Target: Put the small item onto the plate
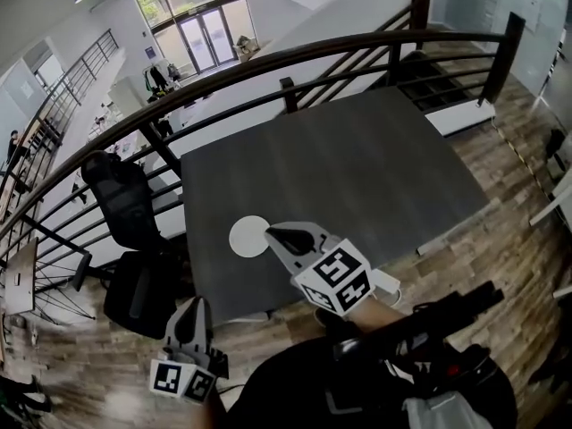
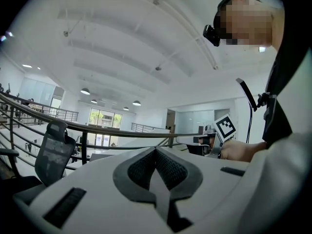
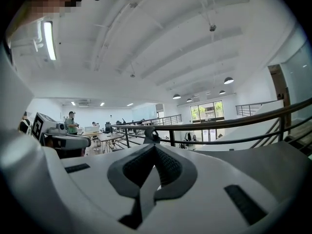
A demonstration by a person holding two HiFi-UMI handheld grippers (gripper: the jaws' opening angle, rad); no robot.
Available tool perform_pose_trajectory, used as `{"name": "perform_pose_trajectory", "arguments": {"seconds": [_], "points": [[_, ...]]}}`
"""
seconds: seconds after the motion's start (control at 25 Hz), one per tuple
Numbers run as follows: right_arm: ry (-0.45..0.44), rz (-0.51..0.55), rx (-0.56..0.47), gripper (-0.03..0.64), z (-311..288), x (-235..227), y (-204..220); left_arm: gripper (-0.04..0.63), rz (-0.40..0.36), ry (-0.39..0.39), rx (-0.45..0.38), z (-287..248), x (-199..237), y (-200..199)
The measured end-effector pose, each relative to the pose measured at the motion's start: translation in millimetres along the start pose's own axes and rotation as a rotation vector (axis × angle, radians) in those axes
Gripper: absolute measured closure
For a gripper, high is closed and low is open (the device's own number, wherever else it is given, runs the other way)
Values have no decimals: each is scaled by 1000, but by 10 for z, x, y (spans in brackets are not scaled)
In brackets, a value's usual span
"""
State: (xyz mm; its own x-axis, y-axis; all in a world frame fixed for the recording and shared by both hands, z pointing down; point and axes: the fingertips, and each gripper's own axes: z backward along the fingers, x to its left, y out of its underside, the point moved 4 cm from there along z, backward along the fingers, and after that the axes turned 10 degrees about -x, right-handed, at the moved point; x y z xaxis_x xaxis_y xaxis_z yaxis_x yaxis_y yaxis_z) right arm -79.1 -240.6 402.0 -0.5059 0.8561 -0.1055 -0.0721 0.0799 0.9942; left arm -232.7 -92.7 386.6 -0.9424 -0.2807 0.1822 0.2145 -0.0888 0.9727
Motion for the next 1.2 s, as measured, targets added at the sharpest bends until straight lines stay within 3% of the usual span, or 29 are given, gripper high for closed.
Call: {"name": "perform_pose_trajectory", "arguments": {"seconds": [0.24,0.4,0.64,1.2], "points": [[35,14,-10,614,131,7,-40,591,16,27,-2,-45,-48,52],[44,20,0,615,156,15,-32,591,-32,27,52,-4,13,140],[53,9,-15,615,142,9,-28,591,11,52,-19,-72,-22,38],[56,2,-25,615,113,-90,-48,591,21,43,47,-76,19,119]]}}
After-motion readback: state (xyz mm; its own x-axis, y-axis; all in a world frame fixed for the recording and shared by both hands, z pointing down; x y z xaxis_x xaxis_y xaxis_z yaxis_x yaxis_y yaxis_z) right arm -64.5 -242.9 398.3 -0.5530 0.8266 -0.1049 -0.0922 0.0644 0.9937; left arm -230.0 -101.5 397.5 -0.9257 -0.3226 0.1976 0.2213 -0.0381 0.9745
